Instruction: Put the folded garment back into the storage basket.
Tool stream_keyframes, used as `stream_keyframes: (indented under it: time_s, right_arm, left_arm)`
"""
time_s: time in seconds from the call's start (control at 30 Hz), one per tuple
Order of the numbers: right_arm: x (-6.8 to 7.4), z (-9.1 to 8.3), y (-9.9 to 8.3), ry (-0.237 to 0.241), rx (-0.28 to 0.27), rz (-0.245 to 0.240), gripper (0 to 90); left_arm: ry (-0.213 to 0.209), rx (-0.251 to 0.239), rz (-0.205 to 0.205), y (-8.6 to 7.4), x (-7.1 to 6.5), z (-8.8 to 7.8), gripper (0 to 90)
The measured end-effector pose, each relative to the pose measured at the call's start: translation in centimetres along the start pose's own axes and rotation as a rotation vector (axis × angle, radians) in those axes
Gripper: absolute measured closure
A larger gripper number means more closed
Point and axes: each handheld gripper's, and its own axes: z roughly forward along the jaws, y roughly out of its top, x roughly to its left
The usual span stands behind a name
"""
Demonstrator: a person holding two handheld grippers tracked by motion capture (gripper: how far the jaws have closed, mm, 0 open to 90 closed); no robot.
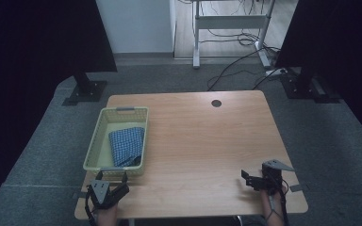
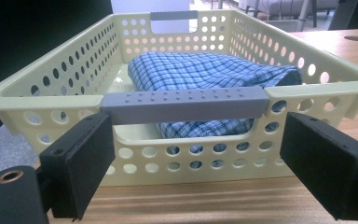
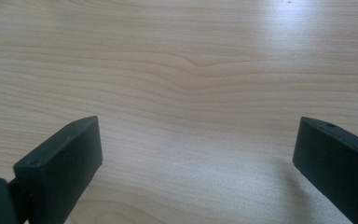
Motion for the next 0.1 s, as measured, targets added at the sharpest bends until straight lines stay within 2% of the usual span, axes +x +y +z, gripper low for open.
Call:
stream_keyframes:
  time_s: [0.1]
  right_arm:
    - [-0.01,-0.07,-0.02,-0.011,-0.005,0.007,0.7]
  left_arm:
    - [-0.001,0.0,-0.001,0.0,0.02,0.0,10.1]
